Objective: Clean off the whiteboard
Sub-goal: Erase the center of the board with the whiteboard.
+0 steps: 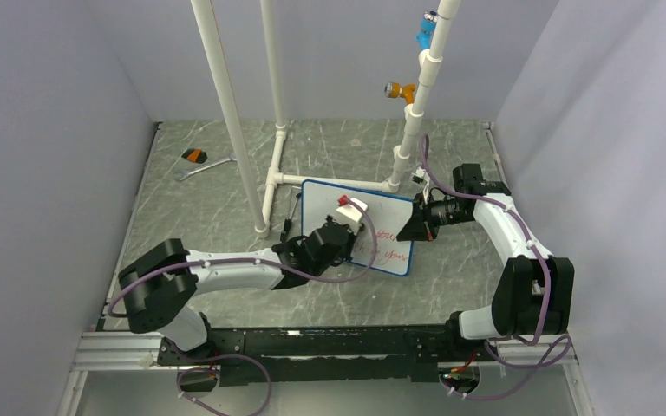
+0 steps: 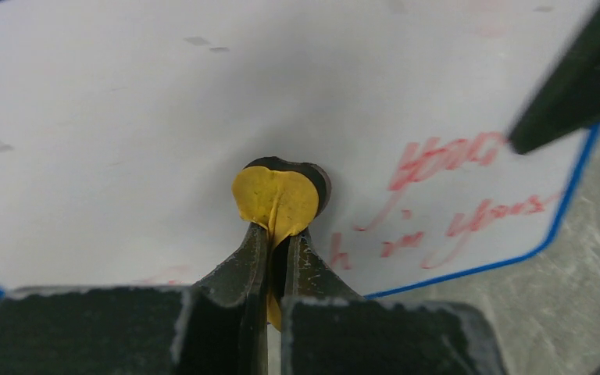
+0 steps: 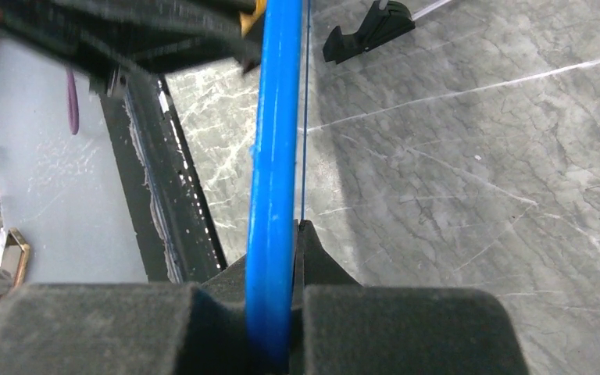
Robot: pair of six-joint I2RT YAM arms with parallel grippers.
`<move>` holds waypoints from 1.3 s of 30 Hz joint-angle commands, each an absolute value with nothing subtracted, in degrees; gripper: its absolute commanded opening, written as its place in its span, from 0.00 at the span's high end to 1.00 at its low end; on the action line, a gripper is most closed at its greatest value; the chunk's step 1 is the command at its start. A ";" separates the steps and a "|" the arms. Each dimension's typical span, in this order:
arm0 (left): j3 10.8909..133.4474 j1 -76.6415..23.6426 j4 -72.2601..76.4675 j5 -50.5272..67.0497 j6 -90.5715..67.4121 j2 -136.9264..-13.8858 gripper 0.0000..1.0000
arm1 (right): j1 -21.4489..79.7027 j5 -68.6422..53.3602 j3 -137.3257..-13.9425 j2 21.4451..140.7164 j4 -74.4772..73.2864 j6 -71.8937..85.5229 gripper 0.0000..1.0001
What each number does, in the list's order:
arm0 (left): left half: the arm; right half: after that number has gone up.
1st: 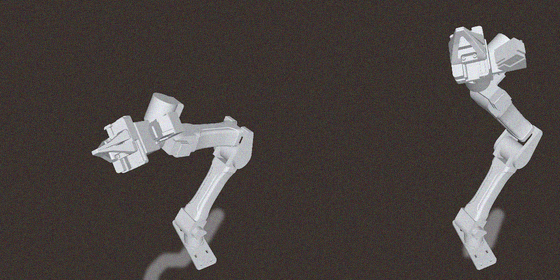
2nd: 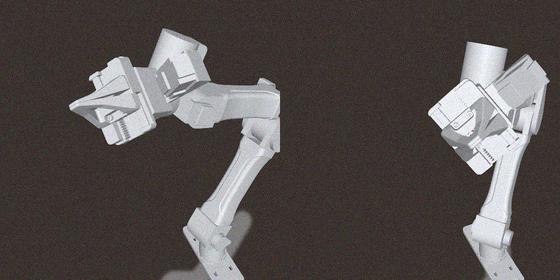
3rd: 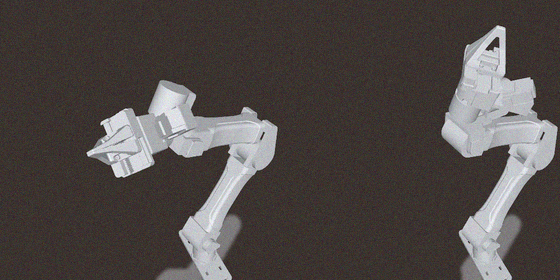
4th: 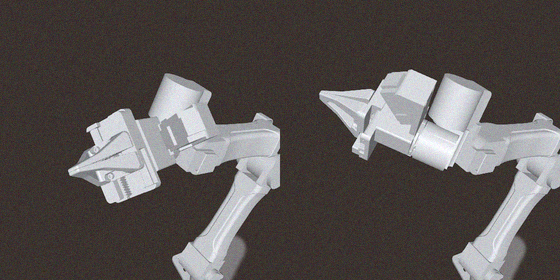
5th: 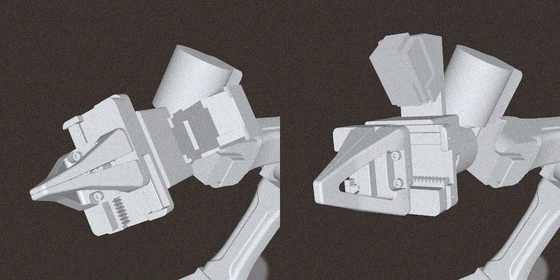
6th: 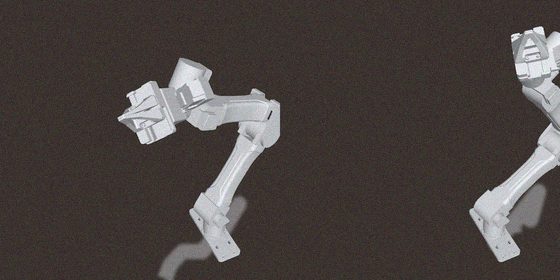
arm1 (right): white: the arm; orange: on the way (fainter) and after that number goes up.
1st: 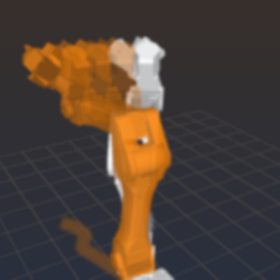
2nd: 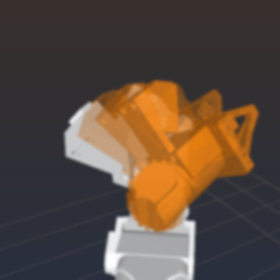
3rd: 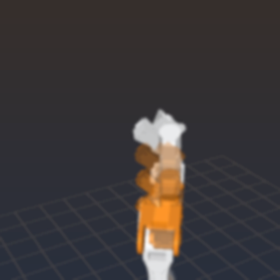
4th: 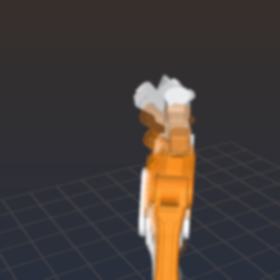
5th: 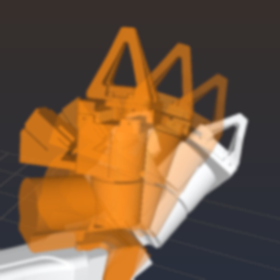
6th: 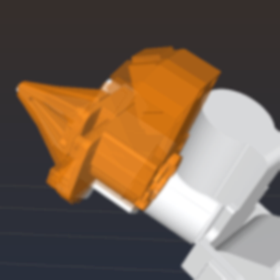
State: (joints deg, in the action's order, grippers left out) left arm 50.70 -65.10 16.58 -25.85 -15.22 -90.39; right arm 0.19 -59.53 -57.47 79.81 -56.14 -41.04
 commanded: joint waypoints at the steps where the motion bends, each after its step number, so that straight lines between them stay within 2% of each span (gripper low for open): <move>1: 46.53 -59.13 16.73 -30.02 -17.48 -85.92 1.00 | 1.05 -63.83 -58.27 79.07 -61.11 -42.98 1.00; 10: 44.13 -63.11 28.25 -19.10 -13.19 -85.89 1.00 | 1.08 -63.73 -58.36 79.60 -61.00 -42.80 1.00; 19: 48.68 -67.60 32.15 -14.94 -13.12 -94.08 1.00 | -0.34 -63.75 -58.36 79.54 -61.00 -42.80 1.00; 26: 50.70 -69.90 34.25 -17.93 -11.24 -97.41 1.00 | 0.93 -63.52 -58.27 79.24 -60.61 -42.38 1.00; 30: 49.30 -69.94 33.10 -25.44 -10.88 -96.52 1.00 | 1.10 -63.59 -58.19 79.13 -60.65 -42.45 1.00; 32: 48.25 -68.75 30.92 -30.50 -11.66 -94.97 1.00 | 1.14 -63.60 -58.17 79.09 -60.66 -42.53 1.00; 36: 47.65 -63.44 23.07 -30.95 -16.89 -92.16 1.00 | 1.23 -63.59 -58.22 79.14 -60.76 -42.56 1.00; 39: 47.14 -63.04 23.39 -30.60 -16.43 -91.29 1.00 | 1.23 -63.61 -58.18 79.11 -60.50 -42.42 1.00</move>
